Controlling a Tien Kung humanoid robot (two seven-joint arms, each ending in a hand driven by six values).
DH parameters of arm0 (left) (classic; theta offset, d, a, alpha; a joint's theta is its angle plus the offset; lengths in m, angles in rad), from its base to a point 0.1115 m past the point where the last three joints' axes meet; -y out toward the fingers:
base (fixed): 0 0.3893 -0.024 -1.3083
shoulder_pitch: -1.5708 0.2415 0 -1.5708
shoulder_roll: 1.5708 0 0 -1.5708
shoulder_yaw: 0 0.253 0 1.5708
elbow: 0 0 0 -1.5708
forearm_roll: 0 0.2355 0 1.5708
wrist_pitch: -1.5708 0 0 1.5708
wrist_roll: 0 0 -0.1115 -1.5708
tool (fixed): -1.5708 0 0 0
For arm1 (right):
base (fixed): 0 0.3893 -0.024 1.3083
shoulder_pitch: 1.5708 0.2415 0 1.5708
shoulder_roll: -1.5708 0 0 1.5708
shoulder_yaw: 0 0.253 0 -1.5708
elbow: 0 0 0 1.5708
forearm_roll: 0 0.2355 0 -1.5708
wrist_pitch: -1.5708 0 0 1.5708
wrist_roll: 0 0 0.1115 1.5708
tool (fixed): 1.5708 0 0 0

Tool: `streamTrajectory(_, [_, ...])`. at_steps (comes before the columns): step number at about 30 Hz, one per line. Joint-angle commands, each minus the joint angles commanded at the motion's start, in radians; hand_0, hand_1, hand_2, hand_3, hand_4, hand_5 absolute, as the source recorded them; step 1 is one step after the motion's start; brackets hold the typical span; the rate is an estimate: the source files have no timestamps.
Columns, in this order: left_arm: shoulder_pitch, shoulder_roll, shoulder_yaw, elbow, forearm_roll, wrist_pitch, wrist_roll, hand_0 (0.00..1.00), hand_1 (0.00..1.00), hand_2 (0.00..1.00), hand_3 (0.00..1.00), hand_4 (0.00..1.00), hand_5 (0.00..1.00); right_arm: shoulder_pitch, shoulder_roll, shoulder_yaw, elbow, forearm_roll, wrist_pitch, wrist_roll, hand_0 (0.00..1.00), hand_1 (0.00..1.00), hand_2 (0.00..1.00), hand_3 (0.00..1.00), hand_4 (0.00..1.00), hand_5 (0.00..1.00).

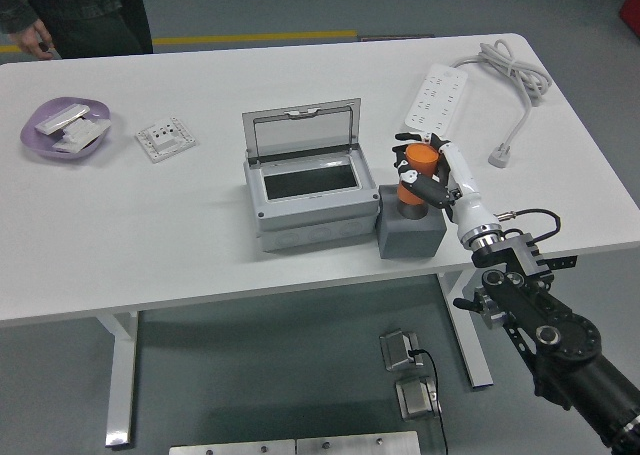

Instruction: Pick up the cylinder from the cube,place it in the box,flap close box

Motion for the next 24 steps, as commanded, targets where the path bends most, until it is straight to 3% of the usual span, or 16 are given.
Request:
streamTrajectory(9, [-0.004,0.011,-0.014,0.000,0.015,0.003,0.004,0.653,0.646,0.571,0.666,0.678,0.147,0.177,0.032,-0.164,-0.007,-0.237,-0.010,-0.141,0.585,0.481,0.567,0.650,0.002,0.002])
streamTrajectory(10, [-0.004,0.012,-0.016,0.000,0.017,0.004,0.004,0.653,0.647,0.572,0.665,0.675,0.143,0.196,0.040,-0.182,-0.016,-0.266,-0.011,-0.153,0.416,0.417,0.562,0.648,0.002,0.002])
streamTrajectory(14, [-0.006,0.016,-0.020,0.000,0.023,0.004,0.005,0.653,0.647,0.572,0.665,0.675,0.143,0.256,0.075,-0.236,-0.071,-0.373,-0.006,-0.179,0.416,0.417,0.562,0.648,0.002,0.002])
streamTrajectory(15, [-0.007,0.017,-0.021,0.000,0.024,0.004,0.005,0.653,0.647,0.572,0.666,0.674,0.141,0.267,0.081,-0.246,-0.084,-0.393,-0.005,-0.180,0.184,0.309,0.562,0.644,0.002,0.002])
streamTrajectory(21, [-0.012,0.023,-0.023,0.000,0.030,0.004,0.005,0.653,0.647,0.572,0.666,0.674,0.141,0.327,0.109,-0.316,-0.170,-0.465,-0.017,-0.168,0.184,0.309,0.562,0.644,0.002,0.002])
streamTrajectory(22, [-0.012,0.024,-0.022,0.000,0.030,0.004,0.005,0.653,0.646,0.572,0.665,0.675,0.142,0.337,0.111,-0.333,-0.183,-0.466,-0.021,-0.163,0.041,0.250,0.565,0.642,0.002,0.002])
streamTrajectory(24, [-0.013,0.024,-0.021,0.000,0.030,0.003,0.004,0.653,0.646,0.572,0.665,0.675,0.142,0.351,0.111,-0.357,-0.200,-0.466,-0.024,-0.157,0.041,0.250,0.565,0.642,0.002,0.002])
